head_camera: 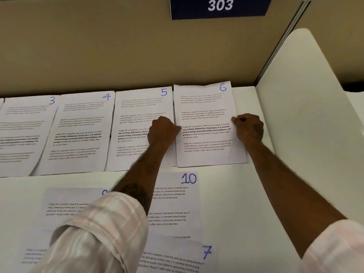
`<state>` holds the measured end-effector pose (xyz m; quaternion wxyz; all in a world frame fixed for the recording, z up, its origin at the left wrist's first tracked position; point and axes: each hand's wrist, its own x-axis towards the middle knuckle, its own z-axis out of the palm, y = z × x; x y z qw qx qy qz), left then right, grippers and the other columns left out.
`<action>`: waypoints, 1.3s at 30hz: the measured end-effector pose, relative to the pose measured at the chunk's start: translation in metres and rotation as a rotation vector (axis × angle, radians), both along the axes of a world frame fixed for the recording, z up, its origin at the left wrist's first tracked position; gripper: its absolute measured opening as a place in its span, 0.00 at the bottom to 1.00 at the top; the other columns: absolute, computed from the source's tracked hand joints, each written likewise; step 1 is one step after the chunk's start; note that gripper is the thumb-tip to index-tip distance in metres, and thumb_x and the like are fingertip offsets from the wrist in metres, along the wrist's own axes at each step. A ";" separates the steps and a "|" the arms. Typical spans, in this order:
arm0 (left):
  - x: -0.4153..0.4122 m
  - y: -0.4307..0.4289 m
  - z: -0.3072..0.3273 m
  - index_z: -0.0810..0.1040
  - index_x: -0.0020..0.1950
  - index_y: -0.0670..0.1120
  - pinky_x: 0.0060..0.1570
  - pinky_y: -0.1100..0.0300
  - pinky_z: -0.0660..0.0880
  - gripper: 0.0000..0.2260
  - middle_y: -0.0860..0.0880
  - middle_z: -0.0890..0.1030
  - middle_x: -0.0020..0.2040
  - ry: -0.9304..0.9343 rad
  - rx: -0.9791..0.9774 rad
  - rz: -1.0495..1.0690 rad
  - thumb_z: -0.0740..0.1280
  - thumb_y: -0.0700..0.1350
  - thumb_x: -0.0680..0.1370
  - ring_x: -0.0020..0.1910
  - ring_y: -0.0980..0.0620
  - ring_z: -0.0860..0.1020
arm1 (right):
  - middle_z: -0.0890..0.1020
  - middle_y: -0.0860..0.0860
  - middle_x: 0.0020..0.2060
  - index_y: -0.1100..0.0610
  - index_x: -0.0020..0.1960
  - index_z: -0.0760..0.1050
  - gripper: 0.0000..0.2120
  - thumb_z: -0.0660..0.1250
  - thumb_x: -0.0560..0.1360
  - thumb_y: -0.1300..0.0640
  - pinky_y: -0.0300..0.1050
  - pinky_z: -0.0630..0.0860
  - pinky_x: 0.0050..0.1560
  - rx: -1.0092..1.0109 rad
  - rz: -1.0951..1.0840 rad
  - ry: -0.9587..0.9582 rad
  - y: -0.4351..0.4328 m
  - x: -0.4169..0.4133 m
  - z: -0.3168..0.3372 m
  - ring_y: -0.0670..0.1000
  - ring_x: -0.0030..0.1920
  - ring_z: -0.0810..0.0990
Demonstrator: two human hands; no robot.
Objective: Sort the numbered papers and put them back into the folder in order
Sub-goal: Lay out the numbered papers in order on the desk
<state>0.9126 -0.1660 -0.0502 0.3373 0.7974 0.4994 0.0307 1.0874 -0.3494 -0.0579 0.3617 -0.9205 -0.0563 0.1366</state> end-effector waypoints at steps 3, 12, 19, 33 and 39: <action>0.000 -0.001 0.000 0.82 0.42 0.45 0.47 0.53 0.78 0.13 0.48 0.83 0.40 0.001 0.008 0.019 0.73 0.56 0.72 0.42 0.46 0.81 | 0.83 0.53 0.53 0.56 0.56 0.81 0.14 0.68 0.76 0.48 0.47 0.75 0.57 0.011 -0.012 -0.005 0.004 0.001 0.000 0.55 0.55 0.80; 0.002 0.002 -0.004 0.82 0.46 0.45 0.47 0.54 0.76 0.14 0.49 0.83 0.43 0.021 0.043 0.035 0.73 0.56 0.73 0.44 0.47 0.81 | 0.83 0.53 0.54 0.56 0.56 0.80 0.15 0.68 0.76 0.47 0.47 0.75 0.57 -0.021 -0.014 -0.007 0.006 0.004 -0.003 0.56 0.54 0.80; -0.024 -0.004 0.010 0.81 0.49 0.48 0.50 0.53 0.77 0.14 0.49 0.82 0.49 0.026 0.147 0.048 0.69 0.58 0.75 0.49 0.46 0.80 | 0.74 0.56 0.63 0.55 0.65 0.72 0.22 0.62 0.78 0.42 0.52 0.68 0.63 -0.149 0.091 -0.150 -0.009 -0.026 0.010 0.57 0.65 0.70; -0.181 -0.113 0.055 0.61 0.78 0.44 0.73 0.38 0.50 0.36 0.40 0.56 0.79 0.223 0.610 -0.374 0.58 0.66 0.78 0.78 0.39 0.54 | 0.47 0.58 0.78 0.51 0.79 0.48 0.39 0.44 0.76 0.29 0.62 0.49 0.74 -0.352 0.508 -0.274 -0.097 -0.199 0.048 0.59 0.78 0.45; -0.258 -0.159 0.056 0.59 0.78 0.45 0.72 0.34 0.54 0.38 0.39 0.58 0.79 0.315 0.600 -0.342 0.48 0.69 0.76 0.77 0.39 0.56 | 0.55 0.61 0.77 0.53 0.78 0.56 0.43 0.38 0.73 0.27 0.67 0.56 0.71 -0.344 0.575 -0.264 -0.133 -0.261 0.051 0.63 0.77 0.54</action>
